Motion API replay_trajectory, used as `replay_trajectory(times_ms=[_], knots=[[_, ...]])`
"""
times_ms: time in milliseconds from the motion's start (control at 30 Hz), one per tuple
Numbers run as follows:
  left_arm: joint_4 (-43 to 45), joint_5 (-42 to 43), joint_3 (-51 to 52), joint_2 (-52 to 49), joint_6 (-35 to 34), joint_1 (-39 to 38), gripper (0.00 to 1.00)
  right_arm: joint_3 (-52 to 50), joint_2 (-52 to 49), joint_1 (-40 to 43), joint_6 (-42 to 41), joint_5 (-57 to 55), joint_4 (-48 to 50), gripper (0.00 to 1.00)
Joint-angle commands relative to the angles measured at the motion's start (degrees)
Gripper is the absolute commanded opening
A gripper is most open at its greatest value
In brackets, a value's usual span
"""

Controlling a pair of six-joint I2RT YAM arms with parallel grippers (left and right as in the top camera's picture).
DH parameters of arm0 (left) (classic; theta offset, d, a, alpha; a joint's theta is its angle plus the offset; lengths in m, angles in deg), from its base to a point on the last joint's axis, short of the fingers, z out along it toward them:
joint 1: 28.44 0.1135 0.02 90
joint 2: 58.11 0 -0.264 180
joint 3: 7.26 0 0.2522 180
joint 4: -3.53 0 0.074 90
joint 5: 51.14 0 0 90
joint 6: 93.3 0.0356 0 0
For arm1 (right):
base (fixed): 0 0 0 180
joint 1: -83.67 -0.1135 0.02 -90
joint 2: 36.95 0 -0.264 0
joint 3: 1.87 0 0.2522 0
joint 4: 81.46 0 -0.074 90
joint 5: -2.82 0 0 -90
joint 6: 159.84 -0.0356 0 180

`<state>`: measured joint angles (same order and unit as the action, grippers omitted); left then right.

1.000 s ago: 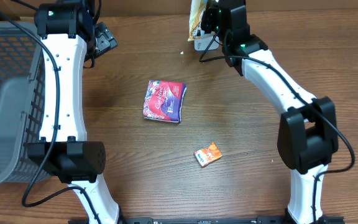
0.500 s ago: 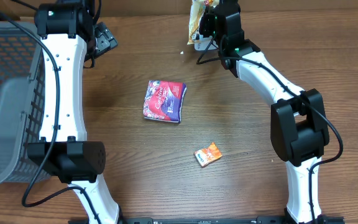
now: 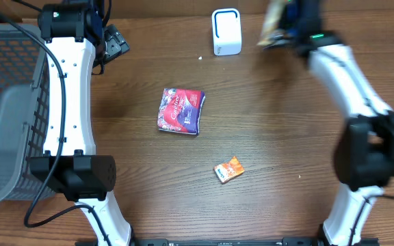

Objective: Scan the item barcode

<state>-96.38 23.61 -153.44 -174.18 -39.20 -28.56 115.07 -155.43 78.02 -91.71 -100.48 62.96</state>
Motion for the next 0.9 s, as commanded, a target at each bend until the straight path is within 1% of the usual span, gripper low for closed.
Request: replay_trajectory(times_ms=[0, 133, 200, 267, 433, 500, 633, 700, 867], knots=[[-0.2, -0.2, -0.4, -0.8, -0.5, 0.1, 1.00, 1.5, 7.0, 9.8, -5.1, -3.4, -6.4, 0.04], [-0.2, -0.2, -0.4, -0.8, -0.5, 0.1, 1.00, 1.2, 6.9, 19.0, -5.2, -3.4, -16.2, 0.04], [-0.2, -0.2, -0.4, -0.8, -0.5, 0.1, 0.99, 0.5, 6.9, 23.1, -6.0, -3.1, -18.6, 0.04], [-0.2, -0.2, -0.4, -0.8, -0.5, 0.1, 1.00, -0.4, 6.9, 26.8, -6.7, -0.7, -18.8, 0.04], [-0.2, -0.2, -0.4, -0.8, -0.5, 0.1, 1.00, -0.7, 5.4, 33.8, -6.7, 10.5, -17.5, 0.04], [-0.2, -0.2, -0.4, -0.8, -0.5, 0.1, 1.00, -0.7, 4.5, 35.3, -9.2, 12.1, -16.8, 0.04], [-0.2, -0.2, -0.4, -0.8, -0.5, 0.1, 1.00, -0.8, 2.4, 36.9, -20.3, 7.3, -16.9, 0.04], [-0.2, -0.2, -0.4, -0.8, -0.5, 0.1, 1.00, -0.8, 1.1, 37.2, -23.8, 3.9, -16.5, 0.04], [-0.2, -0.2, -0.4, -0.8, -0.5, 0.1, 1.00, -0.8, -2.4, 37.3, -24.4, -1.0, -13.0, 0.04]])
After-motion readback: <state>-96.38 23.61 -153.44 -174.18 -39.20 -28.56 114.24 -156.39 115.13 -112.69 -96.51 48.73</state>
